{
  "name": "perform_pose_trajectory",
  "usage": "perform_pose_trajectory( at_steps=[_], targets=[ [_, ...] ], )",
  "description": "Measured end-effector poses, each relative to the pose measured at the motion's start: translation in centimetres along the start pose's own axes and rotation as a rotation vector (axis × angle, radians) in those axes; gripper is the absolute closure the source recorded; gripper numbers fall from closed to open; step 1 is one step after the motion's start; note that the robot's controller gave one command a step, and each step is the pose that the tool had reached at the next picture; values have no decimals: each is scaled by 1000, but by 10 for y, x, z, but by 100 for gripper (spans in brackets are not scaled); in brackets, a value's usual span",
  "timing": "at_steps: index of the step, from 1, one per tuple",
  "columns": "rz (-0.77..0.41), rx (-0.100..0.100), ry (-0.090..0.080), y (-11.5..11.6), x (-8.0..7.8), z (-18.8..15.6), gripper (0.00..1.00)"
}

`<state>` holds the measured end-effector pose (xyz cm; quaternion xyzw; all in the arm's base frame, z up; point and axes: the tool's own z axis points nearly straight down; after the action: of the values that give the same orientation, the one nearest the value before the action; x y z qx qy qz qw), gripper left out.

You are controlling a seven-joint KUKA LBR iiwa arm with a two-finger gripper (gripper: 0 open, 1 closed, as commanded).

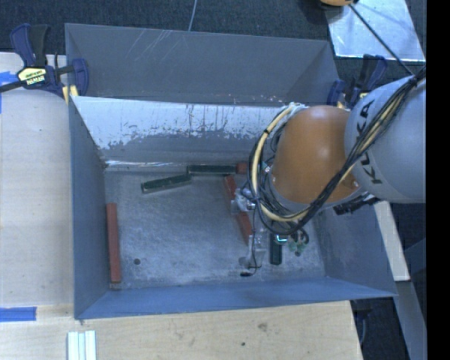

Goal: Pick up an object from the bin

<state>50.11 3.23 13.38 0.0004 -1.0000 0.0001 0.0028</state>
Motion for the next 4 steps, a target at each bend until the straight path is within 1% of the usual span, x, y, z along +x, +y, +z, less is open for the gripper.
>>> perform_pose_trajectory(
  at_steps=[1,2,3,4],
  targets=[
    [1,-1,-8,0,-2,-4,0],
    [-48,0,-14,-19,-41,30,0],
    [-177,0,-12,-54,-36,54,0],
    [-650,3,4,-61,-35,57,100]
  ],
)
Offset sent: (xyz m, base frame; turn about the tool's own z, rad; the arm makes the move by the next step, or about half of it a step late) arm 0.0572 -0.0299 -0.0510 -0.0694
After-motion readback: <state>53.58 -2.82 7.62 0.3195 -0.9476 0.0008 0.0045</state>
